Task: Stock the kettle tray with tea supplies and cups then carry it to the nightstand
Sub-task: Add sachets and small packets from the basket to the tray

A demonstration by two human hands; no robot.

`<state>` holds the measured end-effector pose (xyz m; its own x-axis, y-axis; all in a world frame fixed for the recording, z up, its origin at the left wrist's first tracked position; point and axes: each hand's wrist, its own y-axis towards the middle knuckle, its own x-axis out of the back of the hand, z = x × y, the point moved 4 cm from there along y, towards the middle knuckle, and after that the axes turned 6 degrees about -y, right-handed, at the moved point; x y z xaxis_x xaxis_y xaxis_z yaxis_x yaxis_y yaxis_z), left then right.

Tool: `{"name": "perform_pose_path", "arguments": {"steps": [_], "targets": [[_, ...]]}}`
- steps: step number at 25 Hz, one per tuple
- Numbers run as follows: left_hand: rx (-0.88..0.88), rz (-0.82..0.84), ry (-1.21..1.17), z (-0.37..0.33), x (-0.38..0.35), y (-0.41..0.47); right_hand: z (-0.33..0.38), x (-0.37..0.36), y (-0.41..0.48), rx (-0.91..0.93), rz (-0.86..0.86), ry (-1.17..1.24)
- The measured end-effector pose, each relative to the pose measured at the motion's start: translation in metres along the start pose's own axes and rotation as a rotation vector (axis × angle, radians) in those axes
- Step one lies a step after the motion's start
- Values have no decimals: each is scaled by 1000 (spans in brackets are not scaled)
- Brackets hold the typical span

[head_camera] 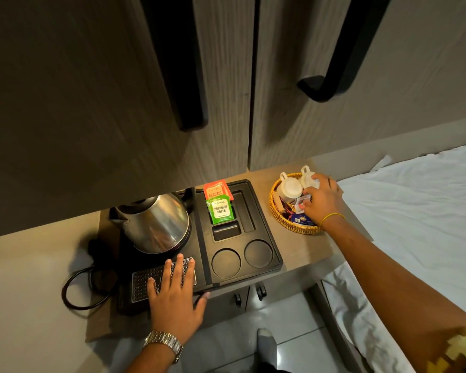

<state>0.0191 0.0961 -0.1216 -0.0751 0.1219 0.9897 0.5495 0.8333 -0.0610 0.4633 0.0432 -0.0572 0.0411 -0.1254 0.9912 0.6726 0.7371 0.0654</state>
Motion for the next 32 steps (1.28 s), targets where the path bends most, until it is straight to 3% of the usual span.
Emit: {"name": "perform_pose_path", "arguments": {"steps": [9, 12, 15, 18, 23, 32], "targets": [[0, 8, -28, -1, 6, -3, -2, 18, -15, 47, -173, 116], [17, 10, -26, 1, 8, -7, 39, 32, -37, 193, -238, 291], [4, 22, -26, -1, 9, -4, 103, 30, -51, 309, -43, 417], [4, 27, -30, -4, 10, -1, 159, 8, -54, 427, 133, 308], [7, 48, -29, -3, 9, -1, 197, -32, -69, 560, 169, 53], [2, 32, -28, -1, 5, -1, 197, -47, -70, 555, 269, 117]]}}
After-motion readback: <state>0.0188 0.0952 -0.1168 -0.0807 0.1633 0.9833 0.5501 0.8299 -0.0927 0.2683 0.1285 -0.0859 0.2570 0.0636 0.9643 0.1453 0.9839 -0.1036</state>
